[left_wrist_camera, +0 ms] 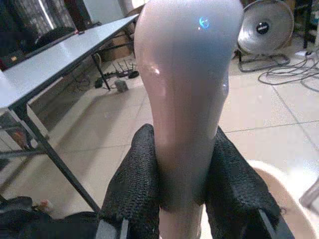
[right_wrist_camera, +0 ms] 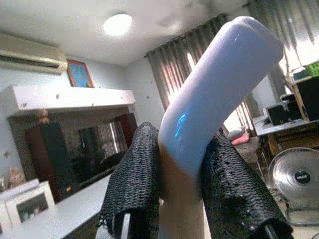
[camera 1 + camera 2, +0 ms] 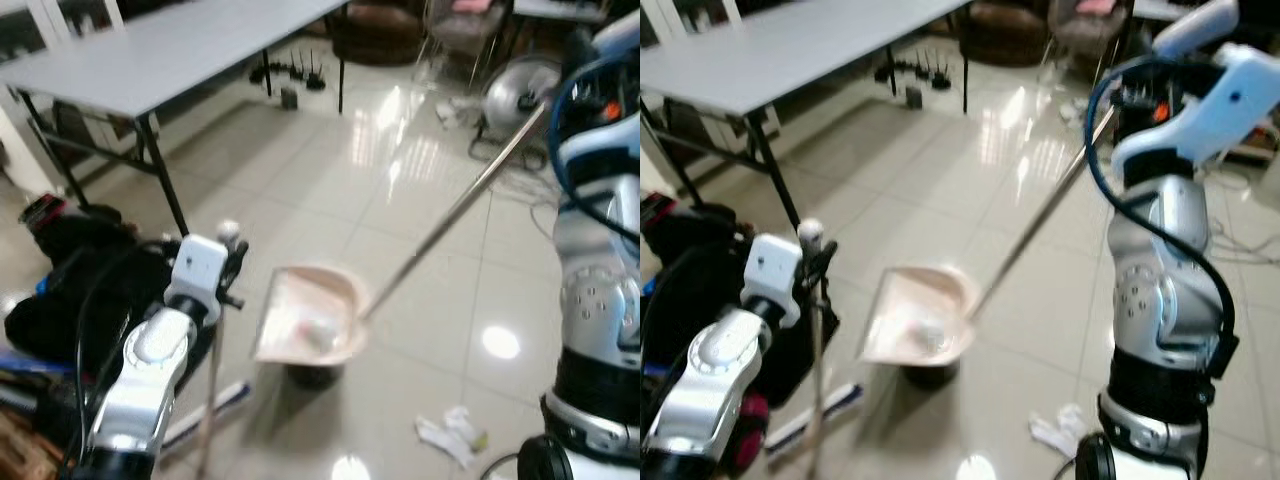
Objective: Sweep floor
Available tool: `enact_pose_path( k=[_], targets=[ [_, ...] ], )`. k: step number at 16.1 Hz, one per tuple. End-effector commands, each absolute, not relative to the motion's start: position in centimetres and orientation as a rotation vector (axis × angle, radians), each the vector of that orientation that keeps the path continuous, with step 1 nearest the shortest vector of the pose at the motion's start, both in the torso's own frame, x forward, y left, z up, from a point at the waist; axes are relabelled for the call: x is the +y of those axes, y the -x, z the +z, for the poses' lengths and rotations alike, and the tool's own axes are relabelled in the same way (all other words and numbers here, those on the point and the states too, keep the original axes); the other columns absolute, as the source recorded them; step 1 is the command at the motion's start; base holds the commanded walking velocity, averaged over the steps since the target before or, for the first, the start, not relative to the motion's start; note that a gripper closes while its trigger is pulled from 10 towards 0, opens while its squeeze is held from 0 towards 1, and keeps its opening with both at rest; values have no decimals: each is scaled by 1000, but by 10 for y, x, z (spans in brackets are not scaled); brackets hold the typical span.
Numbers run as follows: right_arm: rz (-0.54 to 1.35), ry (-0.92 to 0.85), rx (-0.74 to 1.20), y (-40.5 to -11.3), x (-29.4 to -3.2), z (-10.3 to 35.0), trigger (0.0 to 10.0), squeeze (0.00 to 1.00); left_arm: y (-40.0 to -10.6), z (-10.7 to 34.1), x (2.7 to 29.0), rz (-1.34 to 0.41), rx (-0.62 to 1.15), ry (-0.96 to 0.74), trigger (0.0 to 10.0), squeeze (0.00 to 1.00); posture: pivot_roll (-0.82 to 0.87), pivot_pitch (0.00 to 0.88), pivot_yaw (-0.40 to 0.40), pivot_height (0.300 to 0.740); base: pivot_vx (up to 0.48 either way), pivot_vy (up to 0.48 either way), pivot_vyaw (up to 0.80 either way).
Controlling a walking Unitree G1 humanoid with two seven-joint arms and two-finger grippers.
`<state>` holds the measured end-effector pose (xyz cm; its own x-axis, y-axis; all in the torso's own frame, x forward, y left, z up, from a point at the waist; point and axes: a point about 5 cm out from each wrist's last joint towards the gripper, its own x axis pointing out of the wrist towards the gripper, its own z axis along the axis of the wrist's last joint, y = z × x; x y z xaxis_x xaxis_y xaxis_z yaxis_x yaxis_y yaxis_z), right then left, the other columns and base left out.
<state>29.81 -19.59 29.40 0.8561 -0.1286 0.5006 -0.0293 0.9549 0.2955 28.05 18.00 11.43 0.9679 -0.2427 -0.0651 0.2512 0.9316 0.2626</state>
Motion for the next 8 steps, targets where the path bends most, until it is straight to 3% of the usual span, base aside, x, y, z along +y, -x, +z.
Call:
enact_pose_path(
  k=[1,8],
  targets=[
    [-106,-286,-599,-292,-208,301,10000,0,-285,124,173,-271,-9,-281,10000,0,36,0,35,740,401,0,0],
    [-98,-287,-598,-293,-206,298,10000,0,-284,123,173,-268,-8,-280,10000,0,43,0,28,740,402,0,0]
  ],
)
